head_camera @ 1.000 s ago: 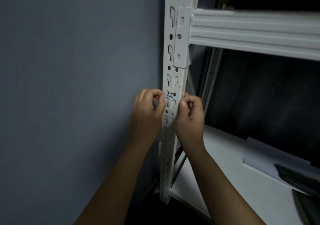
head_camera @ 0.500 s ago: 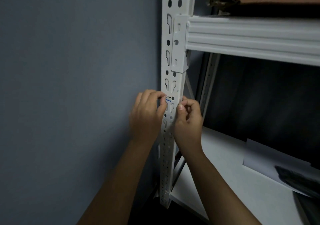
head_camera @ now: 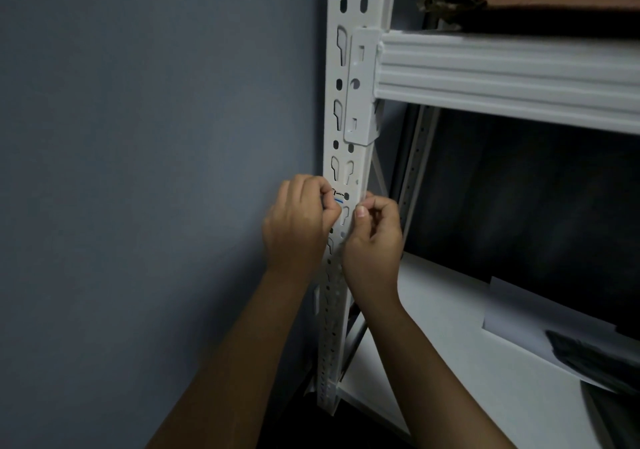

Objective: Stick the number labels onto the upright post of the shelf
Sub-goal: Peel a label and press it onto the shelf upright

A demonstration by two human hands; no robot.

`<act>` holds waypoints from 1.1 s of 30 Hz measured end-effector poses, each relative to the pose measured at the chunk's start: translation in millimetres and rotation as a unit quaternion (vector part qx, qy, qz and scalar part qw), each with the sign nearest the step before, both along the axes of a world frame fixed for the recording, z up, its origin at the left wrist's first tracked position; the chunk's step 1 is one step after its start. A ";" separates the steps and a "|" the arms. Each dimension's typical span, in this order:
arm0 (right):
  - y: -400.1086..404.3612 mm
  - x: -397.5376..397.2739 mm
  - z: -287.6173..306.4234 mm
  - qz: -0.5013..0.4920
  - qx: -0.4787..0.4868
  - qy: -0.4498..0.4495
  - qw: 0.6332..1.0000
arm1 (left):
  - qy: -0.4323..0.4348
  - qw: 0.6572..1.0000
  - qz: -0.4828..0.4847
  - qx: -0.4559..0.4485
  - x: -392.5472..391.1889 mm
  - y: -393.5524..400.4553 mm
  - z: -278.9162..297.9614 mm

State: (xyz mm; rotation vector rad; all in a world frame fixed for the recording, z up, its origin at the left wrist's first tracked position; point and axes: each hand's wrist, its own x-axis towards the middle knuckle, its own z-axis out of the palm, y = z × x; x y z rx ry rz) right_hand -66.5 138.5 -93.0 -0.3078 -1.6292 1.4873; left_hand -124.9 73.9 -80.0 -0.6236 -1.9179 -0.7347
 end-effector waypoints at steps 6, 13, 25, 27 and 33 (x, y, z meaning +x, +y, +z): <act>2.7 1.5 -0.3 0.021 -0.005 -0.005 1.000 | -0.045 0.998 -0.029 0.016 0.2 0.7 -2.1; 5.7 0.3 -3.5 0.039 -0.008 0.001 0.999 | -0.156 0.984 -0.080 0.040 11.5 -9.7 -37.9; 6.8 2.6 -4.6 0.047 -0.007 0.007 0.999 | -0.077 0.989 -0.099 0.081 2.5 -6.5 -14.0; 7.4 2.6 -5.5 0.054 -0.010 0.005 0.998 | -0.070 0.990 -0.098 0.072 2.3 -5.6 -13.9; 4.8 0.6 -7.4 0.046 -0.006 0.011 0.999 | -0.109 0.984 -0.108 0.093 5.0 -4.1 -7.8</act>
